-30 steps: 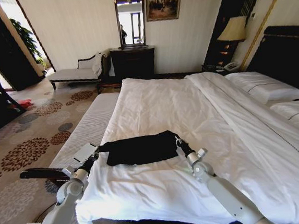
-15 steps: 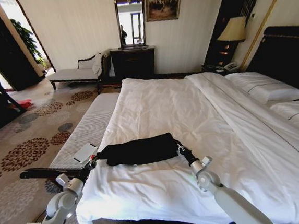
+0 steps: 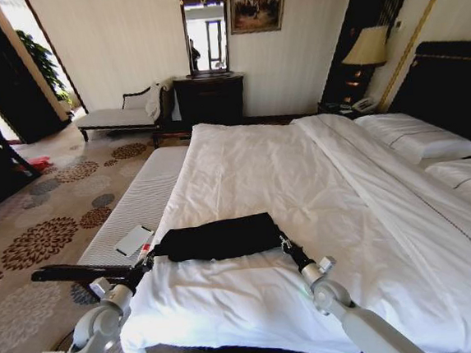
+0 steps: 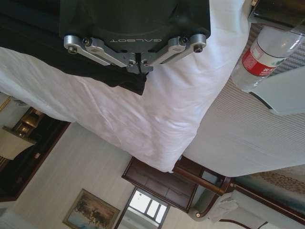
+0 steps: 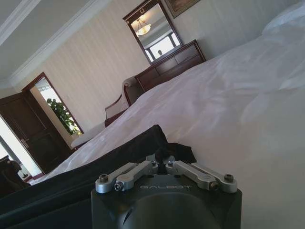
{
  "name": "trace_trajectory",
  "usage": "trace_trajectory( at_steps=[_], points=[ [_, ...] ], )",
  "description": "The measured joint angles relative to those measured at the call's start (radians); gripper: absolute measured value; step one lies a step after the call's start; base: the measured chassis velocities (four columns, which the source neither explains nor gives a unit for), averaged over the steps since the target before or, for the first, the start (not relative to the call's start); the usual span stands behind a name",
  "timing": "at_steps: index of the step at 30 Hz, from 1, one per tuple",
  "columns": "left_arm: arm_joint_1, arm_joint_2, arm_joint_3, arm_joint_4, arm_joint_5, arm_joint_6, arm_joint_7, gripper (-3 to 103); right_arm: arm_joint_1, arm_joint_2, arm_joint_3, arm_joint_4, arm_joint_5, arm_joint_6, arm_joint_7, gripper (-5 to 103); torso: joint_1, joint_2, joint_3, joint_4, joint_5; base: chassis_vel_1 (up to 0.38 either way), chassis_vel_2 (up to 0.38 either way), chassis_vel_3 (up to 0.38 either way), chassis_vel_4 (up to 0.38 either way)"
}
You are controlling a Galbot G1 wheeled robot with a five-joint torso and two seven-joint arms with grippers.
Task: Fold the clothes on the bed.
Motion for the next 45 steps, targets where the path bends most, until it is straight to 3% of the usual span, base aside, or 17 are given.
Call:
trace_trajectory(
  at_steps=[2, 6, 9, 11, 12, 13, 15, 18, 21, 23, 24, 25, 30, 35, 41, 45],
  points=[
    [0.004, 0.0, 0.0, -0.008, 0.008, 0.0, 0.0, 0, -0.001, 0.0, 0.002, -0.001, -0.006, 0.001, -0.002, -2, 0.0, 0.0, 0.0, 0.0, 0.0, 0.0, 0.0, 0.0, 0.0],
    [0.02, 0.001, -0.007, -0.045, 0.036, -0.017, 0.001, 0, -0.003, 0.001, 0.01, 0.002, -0.013, 0.002, -0.012, 8, 0.0, 0.0, 0.0, -0.0003, 0.0, 0.0, 0.0, 0.0, 0.0],
    [0.047, -0.005, -0.044, -0.095, 0.103, -0.068, 0.02, 16, -0.019, 0.0, 0.034, 0.043, -0.014, 0.002, -0.019, 25, 0.0, 0.0, 0.0, 0.0, 0.0, 0.0, 0.0, 0.0, 0.0],
    [0.055, -0.008, -0.06, -0.107, 0.131, -0.09, 0.031, 16, -0.025, -0.001, 0.044, 0.061, -0.015, 0.002, -0.017, 30, 0.0, 0.0, 0.0, 0.0, 0.0, 0.0, 0.0, 0.0, 0.0],
    [0.06, -0.01, -0.073, -0.118, 0.147, -0.106, 0.041, 23, -0.03, -0.003, 0.053, 0.075, -0.016, 0.002, -0.014, 30, 0.0, 0.0, 0.0, 0.0, 0.0001, 0.0, 0.0, 0.0, 0.0],
    [0.068, -0.014, -0.094, -0.135, 0.156, -0.126, 0.055, 28, -0.037, -0.006, 0.069, 0.099, -0.013, 0.001, -0.007, 41, 0.0, 0.0, 0.0, 0.0, 0.0, 0.0, 0.0, 0.0, 0.0],
    [0.073, -0.018, -0.114, -0.151, 0.154, -0.138, 0.066, 33, -0.041, -0.01, 0.083, 0.122, -0.002, -0.001, 0.001, 41, 0.0, 0.0, 0.0, -0.0001, 0.0, 0.0, 0.0, 0.0, 0.0],
    [0.061, -0.032, -0.149, -0.172, 0.112, -0.143, 0.063, 44, -0.034, -0.017, 0.108, 0.148, 0.021, -0.014, 0.023, 57, 0.0, 0.0, 0.0, 0.0001, 0.0002, 0.0, 0.0, 0.0, 0.0],
    [0.014, -0.049, -0.164, -0.186, 0.024, -0.103, 0.008, 55, 0.0, -0.027, 0.118, 0.155, 0.032, -0.061, 0.095, 68, 0.0, 0.0, 0.0, 0.0, 0.0, 0.0, 0.0, 0.0, 0.0],
    [-0.052, -0.058, -0.166, -0.209, -0.044, -0.044, -0.067, 66, 0.044, -0.042, 0.114, 0.163, 0.074, -0.129, 0.175, 73, 0.0, 0.0, 0.0, 0.0001, -0.0001, 0.0, 0.0, 0.0, 0.0],
    [-0.156, -0.046, -0.136, -0.251, -0.05, 0.017, -0.167, 76, 0.108, -0.071, 0.094, 0.177, 0.147, -0.258, 0.278, 89, 0.0, 0.0, 0.0, -0.0002, -0.0001, 0.0, 0.0, 0.0, 0.0],
    [-0.201, -0.027, -0.114, -0.283, -0.06, 0.05, -0.215, 82, 0.14, -0.083, 0.084, 0.178, 0.198, -0.32, 0.319, 94, 0.0, 0.0, 0.0, -0.0006, 0.0001, 0.0, 0.0, 0.0, 0.0],
    [-0.27, 0.026, -0.061, -0.371, -0.084, 0.119, -0.282, 97, 0.205, -0.098, 0.069, 0.155, 0.317, -0.428, 0.372, 100, 0.0, 0.0, 0.0, -0.0002, 0.0003, 0.0, 0.0, 0.0, 0.0],
    [-0.282, 0.05, -0.018, -0.432, -0.063, 0.17, -0.305, 100, 0.235, -0.103, 0.054, 0.111, 0.414, -0.518, 0.394, 100, 0.0, 0.0, 0.0, 0.0, 0.0001, 0.0, 0.0, 0.0, 0.0],
    [-0.284, 0.038, 0.0, -0.448, -0.044, 0.187, -0.317, 100, 0.265, -0.091, 0.019, 0.012, 0.443, -0.579, 0.362, 100, 0.0, 0.0, 0.0, -0.0002, 0.0, 0.0, 0.0, 0.0, 0.0],
    [-0.278, 0.028, 0.0, -0.46, -0.044, 0.189, -0.326, 100, 0.289, -0.073, 0.002, -0.052, 0.428, -0.581, 0.348, 100, 0.0, 0.0, 0.0, 0.0, 0.0001, 0.0, 0.0, 0.0, 0.0]
  ],
)
